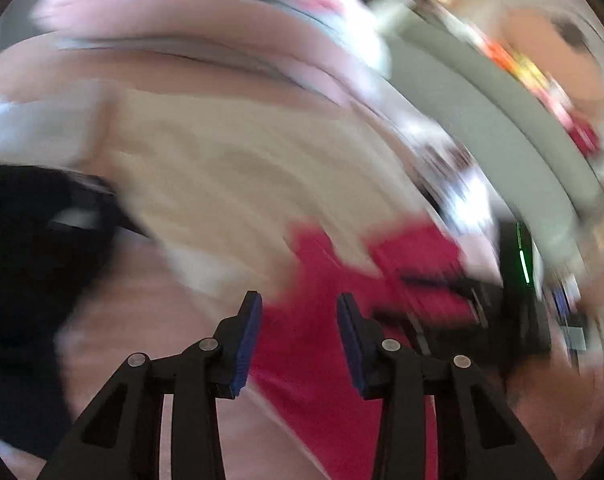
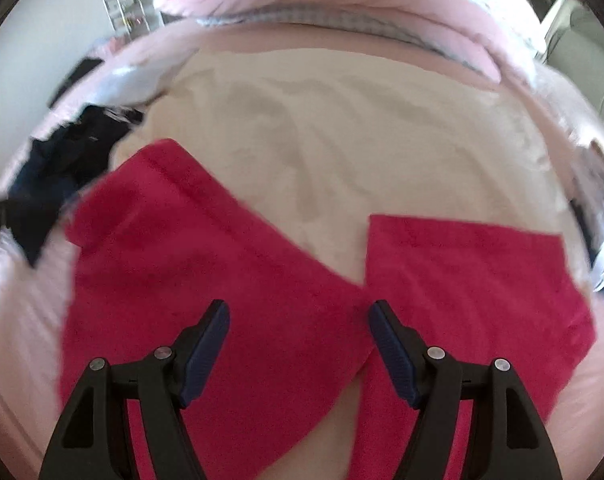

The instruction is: Fold clothes

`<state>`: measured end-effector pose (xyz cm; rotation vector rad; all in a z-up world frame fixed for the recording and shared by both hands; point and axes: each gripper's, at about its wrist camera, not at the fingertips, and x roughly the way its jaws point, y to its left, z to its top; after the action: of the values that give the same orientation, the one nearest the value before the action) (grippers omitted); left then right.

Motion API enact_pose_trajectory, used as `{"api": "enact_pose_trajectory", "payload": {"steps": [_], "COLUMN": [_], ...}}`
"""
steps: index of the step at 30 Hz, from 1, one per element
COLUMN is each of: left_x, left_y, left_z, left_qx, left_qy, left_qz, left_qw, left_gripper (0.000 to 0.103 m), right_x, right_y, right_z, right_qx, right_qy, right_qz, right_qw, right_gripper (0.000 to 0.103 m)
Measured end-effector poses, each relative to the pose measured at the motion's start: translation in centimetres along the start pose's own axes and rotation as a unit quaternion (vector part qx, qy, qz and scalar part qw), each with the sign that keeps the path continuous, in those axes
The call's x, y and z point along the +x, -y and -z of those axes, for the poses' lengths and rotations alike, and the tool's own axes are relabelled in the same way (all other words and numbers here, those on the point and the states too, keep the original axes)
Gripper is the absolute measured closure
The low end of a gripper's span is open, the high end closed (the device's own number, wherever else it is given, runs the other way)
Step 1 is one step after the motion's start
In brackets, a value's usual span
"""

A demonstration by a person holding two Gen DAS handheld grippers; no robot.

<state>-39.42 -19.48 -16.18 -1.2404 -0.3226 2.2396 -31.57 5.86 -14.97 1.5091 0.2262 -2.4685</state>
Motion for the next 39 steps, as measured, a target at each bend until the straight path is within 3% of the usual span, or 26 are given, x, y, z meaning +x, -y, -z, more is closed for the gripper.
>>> {"api": "enact_pose_trajectory", "payload": {"steps": [2,4,6,7,9,12,16,19,23,26,27,28,30,32,34,37,39], "left_x": [1.0,2.6,4.7,5.8,7.5,8.7,7.4,5.5,3.5,1.0,0.5,0.5,1.6,2.9,4.4,3.2,2.3], "left_y": [-0.6,0.8,2.3,2.9,4.1,4.7,2.7,1.0,-0.4,0.0,0.5,0.9,1.4,1.2,0.8,1.0,1.6], "left_z": [-1.8,-3.2,-4.0,-4.1,-3.5,-2.0,0.5,1.7,2.3,0.7,0.3,0.0,0.3,1.6,3.5,5.2,6.0], "left_qx": [-0.011,0.050,0.115,0.138,0.192,0.258,0.290,0.294,0.310,0.246,0.229,0.215,0.201,0.206,0.237,0.250,0.281], "left_qy": [-0.007,-0.017,-0.047,-0.074,-0.133,-0.187,-0.226,-0.240,-0.244,-0.163,-0.133,-0.113,-0.114,-0.131,-0.148,-0.138,-0.153], "left_qz": [-0.014,-0.086,-0.109,-0.102,-0.092,-0.122,-0.156,-0.168,-0.227,-0.164,-0.144,-0.127,-0.100,-0.120,-0.195,-0.200,-0.208], "left_qw": [0.9998,0.9949,0.9863,0.9824,0.9679,0.9399,0.9167,0.9099,0.8904,0.9410,0.9534,0.9617,0.9677,0.9623,0.9400,0.9373,0.9242], "left_gripper": [0.068,0.068,0.068,0.068,0.068,0.068,0.067,0.066,0.066,0.066,0.066,0.066,0.066,0.066,0.065,0.065,0.066], "right_x": [-0.3,-0.7,-1.0,-1.0,-0.6,0.6,2.7,3.7,2.8,1.0,0.5,0.6,1.4,2.7,3.8,4.4,4.5], "right_y": [-0.3,-0.6,-0.8,-1.2,-2.3,-3.5,-3.1,-1.7,-0.4,-0.6,-1.0,-1.9,-3.5,-4.8,-4.2,-2.9,-1.4], "right_z": [-0.4,-0.8,-1.3,-1.4,-1.8,-2.4,-2.4,-2.7,-3.1,-3.6,-3.7,-3.9,-4.2,-4.3,-4.8,-5.5,-5.9], "right_qx": [0.006,0.012,0.017,0.009,-0.017,-0.035,-0.034,-0.017,-0.006,0.001,-0.003,-0.015,-0.040,-0.063,-0.053,-0.033,-0.012], "right_qy": [0.012,0.024,0.036,0.042,0.042,0.029,0.007,-0.002,-0.002,0.027,0.033,0.031,0.022,0.008,0.008,0.023,0.024], "right_qz": [-0.013,-0.025,-0.038,-0.041,-0.055,-0.067,-0.038,-0.017,0.023,-0.024,-0.045,-0.057,-0.064,-0.054,-0.038,-0.004,0.015], "right_qw": [1.000,0.999,0.998,0.998,0.997,0.997,0.999,1.000,1.000,0.999,0.998,0.998,0.997,0.997,0.998,0.999,1.000], "right_gripper": [0.031,0.031,0.031,0.031,0.031,0.031,0.031,0.031,0.031,0.031,0.031,0.031,0.031,0.031,0.032,0.032,0.032]}}
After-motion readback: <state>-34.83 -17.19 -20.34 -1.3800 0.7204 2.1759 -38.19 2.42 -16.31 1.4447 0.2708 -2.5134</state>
